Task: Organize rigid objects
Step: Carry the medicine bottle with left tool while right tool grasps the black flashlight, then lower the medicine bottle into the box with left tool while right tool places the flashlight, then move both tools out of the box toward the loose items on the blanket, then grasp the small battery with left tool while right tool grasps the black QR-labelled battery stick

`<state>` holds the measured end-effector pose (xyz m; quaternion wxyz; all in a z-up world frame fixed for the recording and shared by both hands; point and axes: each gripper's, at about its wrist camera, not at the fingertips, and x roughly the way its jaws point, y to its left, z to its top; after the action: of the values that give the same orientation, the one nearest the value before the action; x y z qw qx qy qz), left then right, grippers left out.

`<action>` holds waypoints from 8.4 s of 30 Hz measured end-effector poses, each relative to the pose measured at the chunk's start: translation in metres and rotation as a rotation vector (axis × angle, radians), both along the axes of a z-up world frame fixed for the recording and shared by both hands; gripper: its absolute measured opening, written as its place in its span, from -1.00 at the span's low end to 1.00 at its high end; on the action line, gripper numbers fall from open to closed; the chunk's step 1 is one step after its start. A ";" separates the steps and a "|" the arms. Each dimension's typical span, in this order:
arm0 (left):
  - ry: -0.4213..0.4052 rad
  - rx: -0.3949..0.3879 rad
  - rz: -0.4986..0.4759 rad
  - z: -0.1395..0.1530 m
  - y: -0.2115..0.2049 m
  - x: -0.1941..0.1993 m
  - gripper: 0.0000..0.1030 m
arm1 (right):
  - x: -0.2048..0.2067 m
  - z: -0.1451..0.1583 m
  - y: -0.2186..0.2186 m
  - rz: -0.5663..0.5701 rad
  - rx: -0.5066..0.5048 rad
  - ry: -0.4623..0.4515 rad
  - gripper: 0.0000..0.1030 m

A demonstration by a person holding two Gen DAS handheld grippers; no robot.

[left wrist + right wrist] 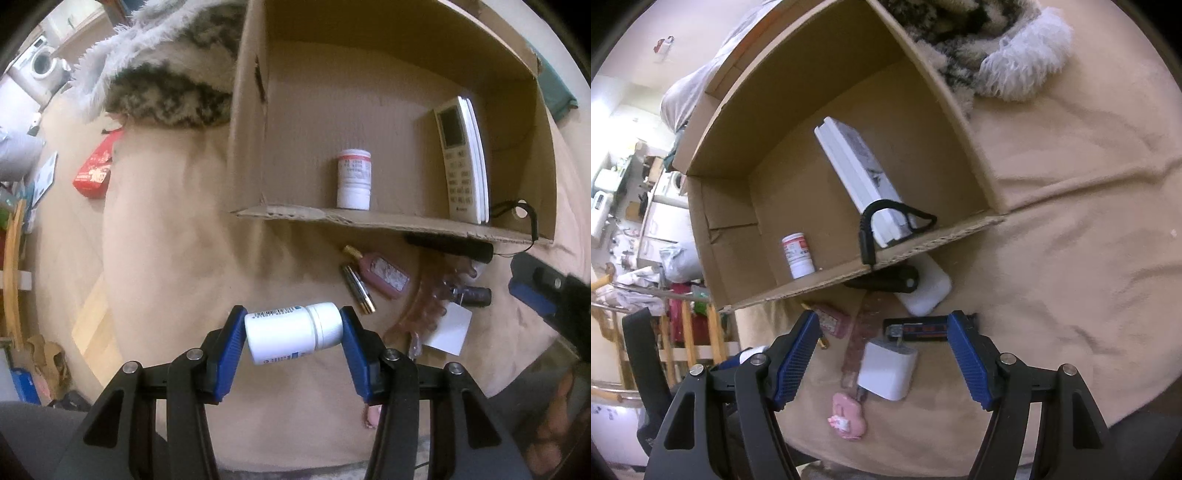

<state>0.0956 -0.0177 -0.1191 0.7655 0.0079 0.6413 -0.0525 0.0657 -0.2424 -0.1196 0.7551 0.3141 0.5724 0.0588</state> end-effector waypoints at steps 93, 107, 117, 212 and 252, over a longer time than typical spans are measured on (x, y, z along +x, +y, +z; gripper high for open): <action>-0.244 -0.046 -0.030 0.046 -0.011 0.103 -0.09 | 0.099 0.073 -0.003 0.114 -0.119 -0.329 -0.61; -0.226 -0.060 -0.028 0.040 -0.019 0.104 -0.19 | 0.107 0.068 0.012 0.129 -0.258 -0.302 -0.61; -0.231 -0.033 -0.059 0.033 -0.035 0.100 -0.19 | 0.113 0.051 0.023 0.189 -0.266 -0.205 -0.60; 0.105 -0.008 0.034 -0.047 -0.009 0.026 0.31 | 0.012 0.006 0.021 0.155 -0.118 0.047 0.82; 0.054 0.028 0.021 -0.046 -0.016 0.016 -0.82 | 0.039 -0.056 0.064 0.215 -0.458 0.194 0.66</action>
<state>0.1117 -0.0337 -0.1647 0.7481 0.0104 0.6625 -0.0356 0.1051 -0.1787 -0.1753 0.7376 0.0766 0.6705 -0.0227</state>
